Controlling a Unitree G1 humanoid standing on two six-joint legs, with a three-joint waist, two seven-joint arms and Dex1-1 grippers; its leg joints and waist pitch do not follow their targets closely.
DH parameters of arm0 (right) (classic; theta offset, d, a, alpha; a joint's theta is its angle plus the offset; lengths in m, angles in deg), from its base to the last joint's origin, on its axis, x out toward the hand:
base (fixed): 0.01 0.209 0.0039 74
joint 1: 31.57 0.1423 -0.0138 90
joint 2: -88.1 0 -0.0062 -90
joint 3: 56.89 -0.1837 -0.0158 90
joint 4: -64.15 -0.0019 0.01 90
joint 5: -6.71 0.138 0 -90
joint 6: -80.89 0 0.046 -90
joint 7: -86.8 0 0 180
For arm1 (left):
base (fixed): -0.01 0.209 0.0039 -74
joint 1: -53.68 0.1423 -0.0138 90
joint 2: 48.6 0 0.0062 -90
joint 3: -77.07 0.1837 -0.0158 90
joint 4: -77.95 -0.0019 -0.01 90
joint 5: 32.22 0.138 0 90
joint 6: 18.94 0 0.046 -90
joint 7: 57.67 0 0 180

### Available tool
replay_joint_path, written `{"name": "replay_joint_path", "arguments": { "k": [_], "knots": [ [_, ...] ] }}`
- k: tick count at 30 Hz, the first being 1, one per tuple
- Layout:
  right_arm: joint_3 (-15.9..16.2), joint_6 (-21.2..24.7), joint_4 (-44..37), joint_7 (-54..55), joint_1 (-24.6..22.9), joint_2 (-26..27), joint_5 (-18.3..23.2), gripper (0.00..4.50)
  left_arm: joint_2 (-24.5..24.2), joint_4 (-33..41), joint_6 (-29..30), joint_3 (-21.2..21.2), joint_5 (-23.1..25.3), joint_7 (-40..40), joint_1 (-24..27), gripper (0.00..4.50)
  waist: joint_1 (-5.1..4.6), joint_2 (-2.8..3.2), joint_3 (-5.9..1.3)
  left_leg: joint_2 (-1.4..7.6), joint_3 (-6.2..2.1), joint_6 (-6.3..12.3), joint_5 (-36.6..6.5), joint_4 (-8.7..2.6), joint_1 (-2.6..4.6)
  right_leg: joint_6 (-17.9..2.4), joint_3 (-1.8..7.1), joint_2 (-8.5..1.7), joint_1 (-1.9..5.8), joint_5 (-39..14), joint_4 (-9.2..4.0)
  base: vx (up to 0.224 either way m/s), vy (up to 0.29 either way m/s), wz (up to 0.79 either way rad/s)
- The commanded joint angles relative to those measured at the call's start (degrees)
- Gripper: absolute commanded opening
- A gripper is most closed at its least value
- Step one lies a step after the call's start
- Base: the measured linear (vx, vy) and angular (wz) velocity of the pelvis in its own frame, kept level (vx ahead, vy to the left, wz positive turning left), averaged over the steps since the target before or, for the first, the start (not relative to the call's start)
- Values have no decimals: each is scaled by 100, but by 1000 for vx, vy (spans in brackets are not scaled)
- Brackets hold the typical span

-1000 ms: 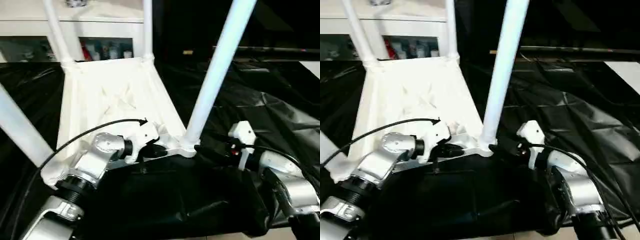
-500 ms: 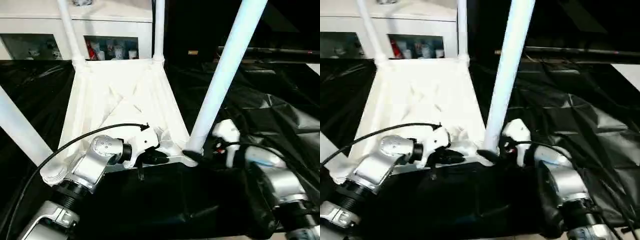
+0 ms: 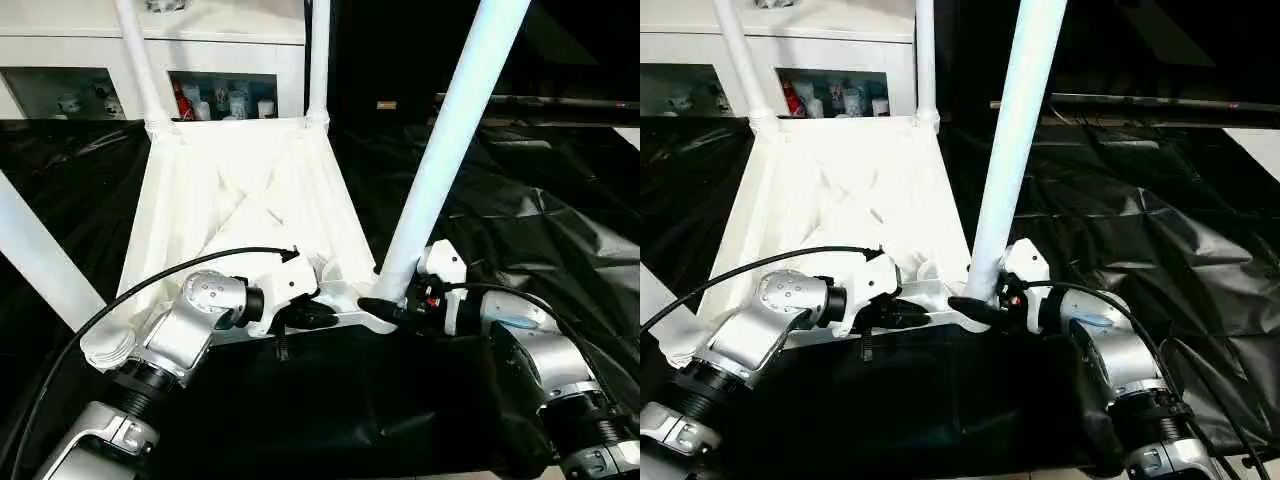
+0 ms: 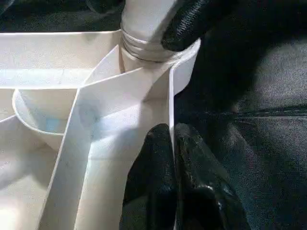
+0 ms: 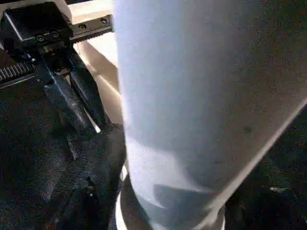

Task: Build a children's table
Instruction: Rotate leg to tighten

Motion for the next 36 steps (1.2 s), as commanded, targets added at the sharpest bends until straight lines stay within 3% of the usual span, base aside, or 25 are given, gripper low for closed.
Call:
{"name": "replay_joint_path", "arguments": {
  "k": [1,7,10,13,15,16,17,19,21,22,23,24,27,30,32,36],
  "knots": [
    [0,-41,54,-117,4,-60,13,252,12,-98,23,171,43,73,82,0,-3,-30,-330,316,-122,489,-734,-349,94,-1610,214,-305,232,-45,-327,0,0,0],
    [27,-59,82,-175,-80,-29,22,213,-12,-105,81,159,41,56,110,0,8,-39,-329,318,-124,498,-740,-349,96,-1605,213,-307,230,-89,-327,0,0,0],
    [-122,-24,218,243,-180,210,46,206,143,-263,260,98,128,-303,38,0,0,-51,-325,318,-116,483,-766,-349,92,-1595,219,-308,223,-149,-332,0,0,0],
    [-216,-11,350,623,-218,362,4,201,306,-451,330,44,215,-656,-65,0,-10,-40,-275,325,-133,285,-1217,-405,123,-1474,216,-315,191,-912,-423,0,0,0],
    [-358,-39,559,1433,-257,671,-148,200,625,-892,371,-11,415,-1334,-299,0,-28,-34,-238,320,-145,-6,-1782,-443,190,-1255,227,-319,123,-1772,-529,0,0,0],
    [-371,-35,571,1506,-262,703,-159,200,657,-935,376,-15,433,-1399,-321,0,-34,-38,-236,317,-154,-72,-1879,-451,198,-1184,228,-327,115,-1962,-545,-56,7,2],
    [-411,16,572,1751,-288,821,-184,200,770,-1063,400,-20,489,-1606,-391,0,-42,-44,-236,316,-187,-146,-2017,-470,186,-989,225,-338,118,-2295,-581,-51,12,0],
    [-462,54,586,2114,-303,968,-270,200,896,-1182,437,-16,543,-1814,-463,0,-54,-24,-229,315,-189,-165,-2097,-478,194,-927,236,-338,79,-2388,-608,-26,6,0],
    [-604,228,648,2929,-280,1326,-390,200,1169,-1373,524,-24,610,-2210,-595,0,-55,-42,-232,306,-210,-199,-2211,-488,188,-829,225,-340,74,-2538,-631,0,0,0],
    [-696,362,689,3517,-247,1590,-485,200,1361,-1490,574,-22,647,-2457,-683,0,-65,-9,-227,302,-214,-232,-2197,-496,180,-808,234,-341,64,-2545,-629,0,0,0],
    [-695,365,691,3533,-245,1599,-489,200,1367,-1493,574,-21,648,-2465,-686,0,-85,-17,-218,293,-219,-302,-2374,-493,218,-760,226,-332,15,-2735,-662,0,0,0],
    [-602,380,738,3842,-167,1800,-638,200,1507,-1565,523,40,703,-2600,-749,0,-88,-21,-225,281,-237,-303,-2483,-493,221,-667,209,-333,31,-2882,-680,0,0,0],
    [-502,310,750,3817,-135,1820,-715,200,1523,-1579,473,74,724,-2595,-760,0,-106,-6,-243,295,-255,-262,-2519,-521,193,-611,200,-331,43,-2687,-686,0,0,0],
    [-458,-26,729,3363,-47,1807,-569,200,1425,-1623,165,142,772,-2350,-762,0,-118,-23,-254,307,-238,-199,-2393,-544,160,-725,206,-324,67,-2198,-659,0,0,0],
    [-463,-102,706,3196,-35,1770,-501,255,1381,-1612,90,148,765,-2247,-747,0,-121,-14,-251,306,-229,-152,-2384,-543,158,-792,211,-322,67,-2057,-646,0,0,0],
    [-474,156,408,2000,7,1333,-92,286,1025,-1437,-160,139,632,-1661,-628,0,-122,-46,-262,308,-225,63,-2044,-535,85,-886,215,-352,159,-1850,-616,0,0,0]
  ]
}}
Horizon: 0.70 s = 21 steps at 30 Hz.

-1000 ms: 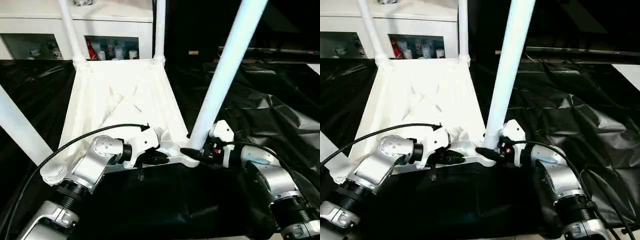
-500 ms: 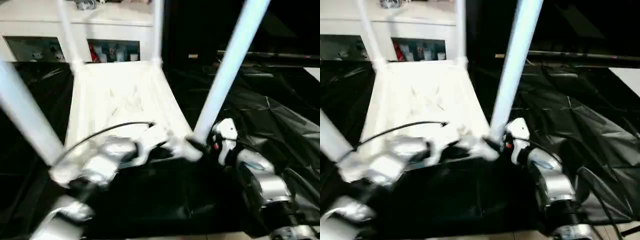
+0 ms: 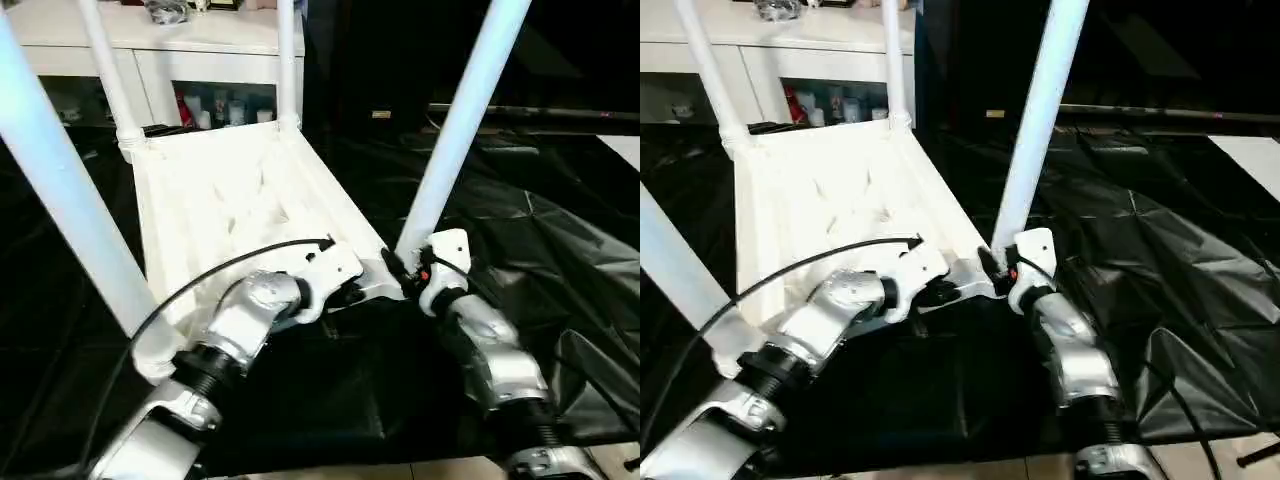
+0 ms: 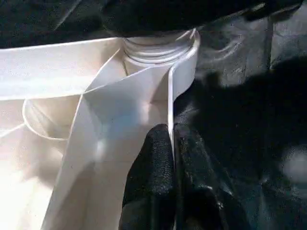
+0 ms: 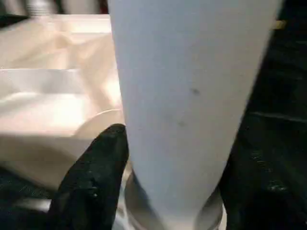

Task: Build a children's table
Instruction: Rotate leg to tighten

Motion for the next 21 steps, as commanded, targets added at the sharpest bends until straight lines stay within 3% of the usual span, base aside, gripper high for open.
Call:
{"name": "replay_joint_path", "arguments": {
  "k": [1,2,4,8,10,12,15,19,21],
  "knots": [
    [449,317,-254,-915,-30,-81,216,297,-93,-99,-113,26,13,165,87,0,3,-41,-236,337,-209,98,-1991,-512,49,-905,208,-343,93,-1863,-509,0,0,0],
    [554,429,-397,-1310,-74,-312,257,313,-212,-8,-158,22,-77,422,147,0,12,-31,-234,344,-194,116,-1968,-497,70,-942,217,-348,68,-1903,-515,0,0,0],
    [627,510,-509,-1637,-112,-531,286,313,-354,112,-298,48,-175,750,230,0,15,-43,-247,348,-187,136,-1826,-487,50,-997,214,-354,95,-1812,-493,0,0,0],
    [712,466,-571,-2494,-131,-1120,360,313,-779,514,-497,89,-523,1646,477,0,41,-60,-292,346,-161,365,-1164,-435,9,-1221,206,-348,146,-942,-383,13,-4,0],
    [733,392,-558,-2577,-131,-1177,326,313,-829,553,-483,90,-541,1711,500,0,41,-45,-288,346,-133,465,-981,-411,30,-1397,204,-322,116,-564,-340,25,-8,-1],
    [779,229,-465,-2757,-103,-1239,241,313,-903,545,-537,62,-562,1806,522,0,55,-75,-299,353,-121,544,-851,-388,41,-1527,198,-327,126,-314,-306,0,0,0],
    [810,208,-373,-2809,-67,-1214,209,313,-917,491,-593,40,-543,1797,515,0,71,-69,-284,358,-118,525,-904,-401,54,-1534,199,-324,126,-448,-313,0,0,0],
    [827,191,-314,-2811,-18,-1135,265,313,-930,524,-572,19,-566,1822,522,0,83,-66,-259,364,-122,337,-1237,-431,73,-1430,216,-336,111,-1004,-365,0,0,0],
    [809,174,-310,-2851,0,-1115,323,287,-937,539,-560,5,-587,1854,527,0,90,-56,-256,365,-127,271,-1314,-441,83,-1374,219,-335,102,-1125,-376,0,0,0]
  ]
}}
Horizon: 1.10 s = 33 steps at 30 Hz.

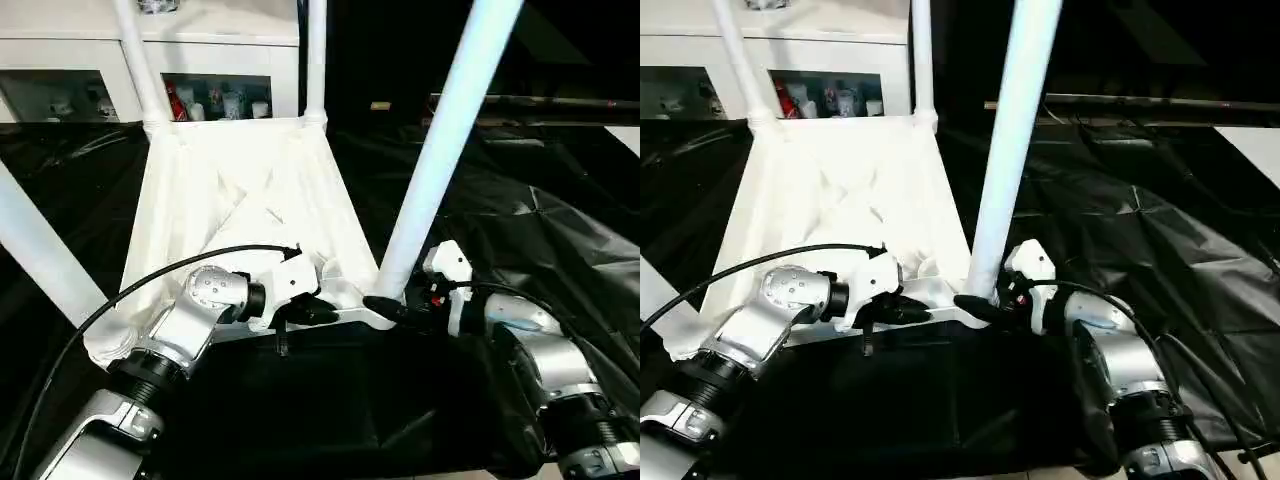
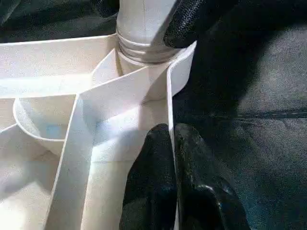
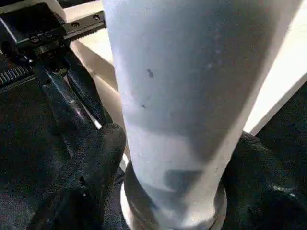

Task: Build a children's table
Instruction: Rotate leg to tighten

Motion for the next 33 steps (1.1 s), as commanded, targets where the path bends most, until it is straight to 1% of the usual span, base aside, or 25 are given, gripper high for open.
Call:
{"name": "replay_joint_path", "arguments": {
  "k": [1,3,5,6,8,9,13,17,19,20,21,22,23,24,25,26,27,28,29,30,31,32,33],
  "knots": [
    [106,1,65,-235,30,33,90,277,41,-118,-14,85,-38,71,97,0,2,-56,-264,349,-140,263,-1301,-408,91,-1367,225,-336,154,-1111,-405,0,0,0],
    [80,26,78,-360,10,6,130,272,38,-156,-39,72,-28,101,94,0,3,-43,-274,345,-138,298,-1185,-398,82,-1396,225,-334,168,-880,-383,0,0,0],
    [74,28,91,-407,-4,-20,135,249,35,-176,-40,69,-26,113,93,0,7,-48,-280,341,-135,339,-1092,-388,78,-1434,221,-332,177,-720,-370,0,0,0],
    [74,26,92,-409,-6,-23,134,242,34,-176,-38,69,-27,115,93,0,5,-39,-281,344,-133,356,-1079,-385,82,-1464,219,-329,174,-662,-366,0,0,0],
    [89,43,98,-457,-31,-47,141,230,20,-155,4,78,-42,154,112,0,12,-43,-280,340,-128,370,-1073,-381,81,-1484,219,-329,177,-637,-363,0,0,0],
    [96,46,106,-471,-37,-46,142,216,11,-135,23,86,-48,172,124,0,16,-39,-279,342,-129,367,-1094,-383,85,-1483,218,-330,177,-680,-368,0,0,0],
    [97,47,146,-521,-46,-35,141,209,16,-108,64,92,-49,195,144,0,16,-47,-277,344,-131,341,-1124,-388,85,-1475,219,-332,178,-765,-371,0,0,0],
    [132,9,158,-544,-128,-28,126,207,52,-138,94,73,-45,169,154,0,15,-50,-284,341,-126,367,-1066,-376,89,-1489,220,-329,177,-673,-364,0,0,0],
    [104,8,179,-454,-183,11,124,207,131,-231,129,36,-7,-10,117,0,15,-49,-284,341,-124,381,-1042,-375,85,-1497,220,-326,180,-646,-358,0,0,0],
    [33,-47,265,-191,-252,111,81,207,295,-446,202,-23,97,-405,0,0,22,-51,-281,343,-125,383,-1066,-377,92,-1499,218,-330,178,-687,-365,0,0,0],
    [33,-47,265,-191,-252,111,81,207,295,-446,202,-23,97,-405,0,0,32,-47,-264,346,-114,358,-1149,-382,118,-1482,225,-327,146,-816,-399,0,0,0],
    [-53,-103,395,151,-288,250,25,207,458,-693,284,-62,236,-851,-149,0,34,-51,-252,347,-116,321,-1236,-390,118,-1468,225,-331,147,-948,-408,0,0,0],
    [-164,-165,572,707,-296,473,-71,207,649,-954,354,-88,347,-1272,-312,0,38,-45,-236,345,-119,213,-1452,-407,144,-1400,229,-342,121,-1356,-454,0,0,0],
    [-170,-168,582,737,-296,485,-76,207,659,-968,358,-89,353,-1294,-320,0,33,-46,-206,335,-115,71,-1807,-408,200,-1295,240,-351,59,-1932,-530,0,0,0],
    [-218,-191,631,965,-304,592,-99,207,757,-1084,415,-110,398,-1515,-397,0,23,-42,-195,328,-134,11,-1974,-412,204,-1217,235,-358,56,-2241,-553,-64,2,7],
    [-327,-91,756,1634,-284,847,-193,206,971,-1281,503,-135,462,-1888,-540,0,13,-52,-187,326,-171,-66,-2179,-427,200,-1024,224,-375,58,-2729,-601,-73,3,3],
    [-349,-63,784,1779,-277,906,-211,205,1023,-1318,533,-142,470,-1967,-569,0,-9,-38,-161,318,-184,-152,-2414,-441,238,-853,218,-361,-8,-3135,-660,-73,3,3],
    [-396,-32,850,2107,-248,1046,-255,204,1141,-1395,591,-151,486,-2124,-630,0,-30,-42,-156,316,-209,-196,-2534,-449,245,-760,203,-368,-10,-3326,-675,-64,8,-1],
    [-431,-33,903,2358,-220,1161,-290,204,1234,-1451,633,-156,496,-2235,-674,0,-51,-26,-150,308,-246,-267,-2737,-465,258,-603,174,-370,-15,-3625,-722,-51,20,-5],
    [-441,-35,918,2429,-211,1194,-300,204,1261,-1467,646,-157,498,-2267,-687,0,-82,-44,-166,304,-281,-284,-2817,-477,234,-510,151,-381,11,-3708,-735,-51,20,-5],
    [-499,59,980,2760,-151,1363,-318,204,1387,-1534,701,-142,541,-2415,-740,0,-80,0,-165,306,-294,-293,-2860,-485,240,-492,148,-387,8,-3704,-747,0,0,0],
    [-541,149,1076,3167,-62,1546,-393,204,1537,-1635,725,-109,610,-2569,-803,0,-119,5,-156,311,-304,-318,-3001,-511,256,-490,134,-362,-15,-3622,-766,0,0,0],
    [-508,192,1228,3503,76,1681,-545,204,1676,-1741,700,-59,677,-2654,-859,0,-152,30,-165,307,-325,-356,-3120,-526,260,-498,108,-358,-1,-3523,-771,0,0,0]
  ]
}}
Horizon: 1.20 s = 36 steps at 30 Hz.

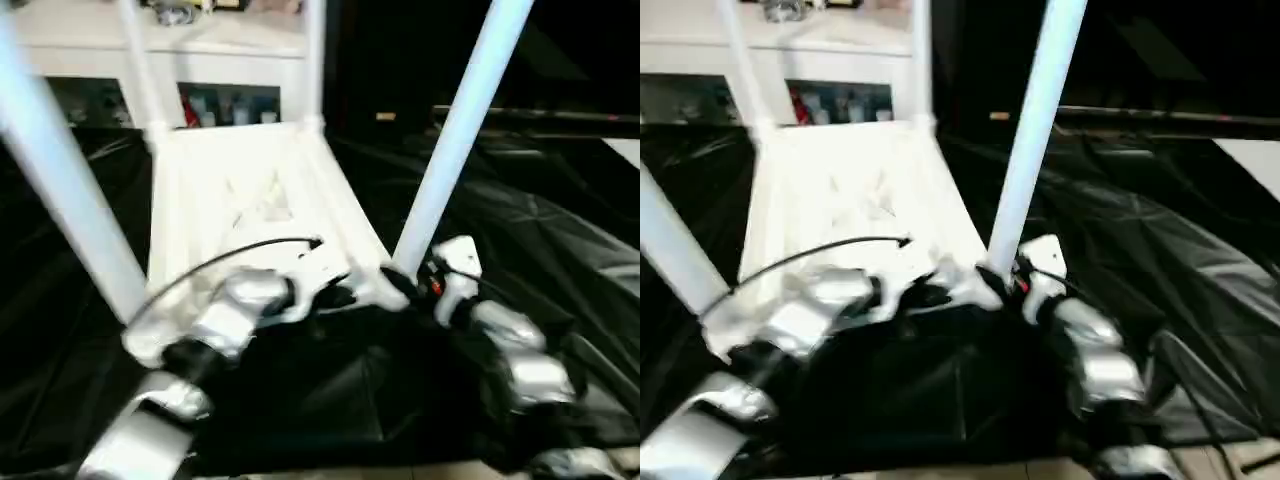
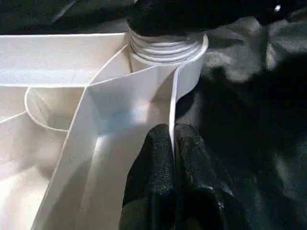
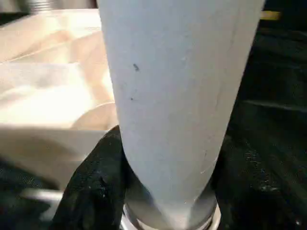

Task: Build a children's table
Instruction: Rotate leg to tighten

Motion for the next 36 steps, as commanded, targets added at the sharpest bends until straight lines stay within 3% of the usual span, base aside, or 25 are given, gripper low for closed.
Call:
{"name": "replay_joint_path", "arguments": {
  "k": [1,5,7,9,13,15,16,18,23,25,27,29,32,36],
  "knots": [
    [363,397,423,194,-77,331,-153,204,263,-302,123,59,154,-592,-105,0,-96,20,-162,321,-309,-381,-3181,-522,176,-535,122,-343,-106,-3459,-611,0,0,0],
    [463,150,671,111,226,516,-226,204,356,-390,3,208,223,-483,-138,0,-173,26,-180,325,-335,-355,-3359,-569,127,-565,103,-350,-60,-3116,-619,0,0,0],
    [468,119,637,21,262,530,-191,204,336,-400,-17,211,226,-453,-138,0,-165,8,-178,321,-309,-317,-3391,-560,158,-627,131,-351,-103,-2987,-629,0,0,0],
    [475,112,568,-203,275,511,-104,258,295,-389,-46,208,216,-389,-131,0,-152,-13,-177,316,-283,-223,-3267,-544,161,-688,163,-370,-117,-2970,-633,0,0,0],
    [563,279,130,-1078,194,225,120,290,44,-266,-260,174,178,50,-43,0,-145,-60,-178,323,-266,-76,-3021,-549,103,-703,176,-378,-71,-2910,-623,0,0,0],
    [801,350,-280,-1816,19,-248,136,316,-205,-113,-403,181,115,444,62,0,-108,-66,-197,344,-240,24,-2664,-544,86,-788,203,-397,-35,-2655,-594,0,0,0],
    [804,359,-302,-1882,8,-296,149,316,-237,-98,-417,180,110,483,71,0,-76,-69,-208,358,-209,103,-2388,-539,64,-880,228,-395,-21,-2312,-554,0,0,0],
    [785,496,-547,-2571,-92,-743,372,316,-550,79,-535,185,25,976,164,0,-34,-67,-210,360,-190,214,-2154,-527,38,-965,234,-399,11,-2142,-520,0,0,0],
    [761,643,-862,-3329,-258,-1303,554,316,-1015,466,-851,247,-185,1890,343,0,28,-64,-241,368,-149,301,-1700,-475,15,-1204,254,-379,25,-1551,-412,11,-8,0],
    [764,639,-866,-3474,-272,-1392,509,316,-1166,547,-882,292,-171,2102,380,0,35,-62,-292,368,-132,388,-1302,-434,-1,-1357,241,-368,61,-983,-326,60,-38,2],
    [851,622,-864,-3623,-266,-1484,456,316,-1310,597,-935,314,-139,2222,405,0,41,-3,-306,359,-113,539,-822,-388,-14,-1599,215,-329,71,-121,-228,60,-27,-1],
    [927,532,-826,-3678,-252,-1521,372,316,-1362,627,-936,298,-159,2271,413,0,50,1,-308,357,-103,589,-711,-373,-10,-1715,207,-326,92,165,-188,27,-8,-1],
    [1024,386,-706,-3700,-198,-1457,316,316,-1413,680,-924,266,-205,2363,433,0,62,4,-307,367,-96,578,-756,-369,12,-1793,203,-328,100,177,-179,0,0,0],
    [966,283,-550,-3654,-100,-1237,391,316,-1450,761,-905,261,-256,2455,501,0,47,1,-269,380,-102,354,-1245,-416,31,-1702,213,-337,79,-589,-250,0,0,0]
  ]
}}
